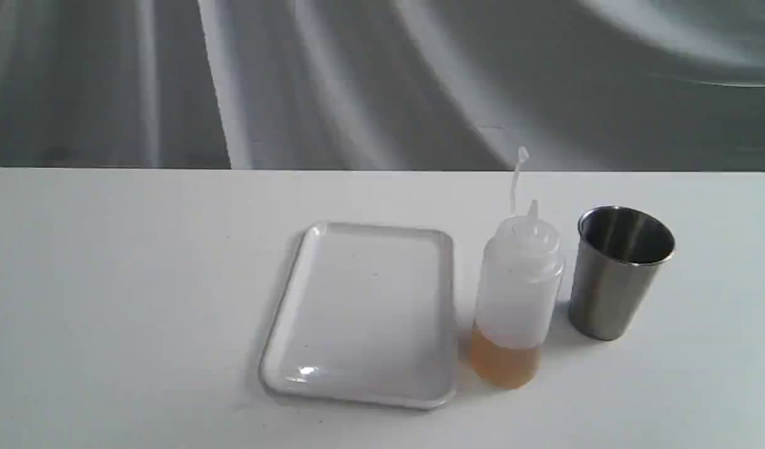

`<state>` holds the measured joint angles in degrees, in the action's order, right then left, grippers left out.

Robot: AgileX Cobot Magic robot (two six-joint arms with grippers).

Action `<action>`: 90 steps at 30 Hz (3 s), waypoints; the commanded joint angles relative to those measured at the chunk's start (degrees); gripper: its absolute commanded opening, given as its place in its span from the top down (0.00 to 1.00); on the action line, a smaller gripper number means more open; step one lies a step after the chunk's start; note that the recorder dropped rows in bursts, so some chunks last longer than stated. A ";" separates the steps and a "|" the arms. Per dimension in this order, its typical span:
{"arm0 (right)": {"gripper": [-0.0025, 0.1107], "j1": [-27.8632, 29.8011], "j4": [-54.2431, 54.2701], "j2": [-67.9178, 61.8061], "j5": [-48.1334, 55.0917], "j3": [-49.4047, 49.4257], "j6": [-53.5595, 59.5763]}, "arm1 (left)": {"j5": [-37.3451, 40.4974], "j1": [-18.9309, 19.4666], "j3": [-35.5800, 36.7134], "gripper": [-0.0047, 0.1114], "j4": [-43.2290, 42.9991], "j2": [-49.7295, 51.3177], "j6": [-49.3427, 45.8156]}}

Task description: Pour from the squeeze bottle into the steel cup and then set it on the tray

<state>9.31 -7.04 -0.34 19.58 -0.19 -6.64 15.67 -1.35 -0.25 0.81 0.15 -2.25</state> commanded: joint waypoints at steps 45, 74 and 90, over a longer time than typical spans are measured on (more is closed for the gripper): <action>0.98 -0.16 8.92 0.34 -20.71 0.19 0.20 | -0.43 0.09 0.25 0.96 0.06 -0.15 0.15; 0.98 -0.16 15.70 0.34 -53.50 0.19 -51.56 | -0.43 0.09 0.25 0.96 0.06 -0.15 0.31; 0.98 -0.16 -16.53 0.34 -53.80 -6.67 -54.41 | -0.43 0.09 0.25 0.96 0.06 -0.15 0.16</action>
<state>9.31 -17.96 -0.22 -37.81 -3.66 -61.58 15.67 -1.35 -0.25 0.81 0.15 -2.25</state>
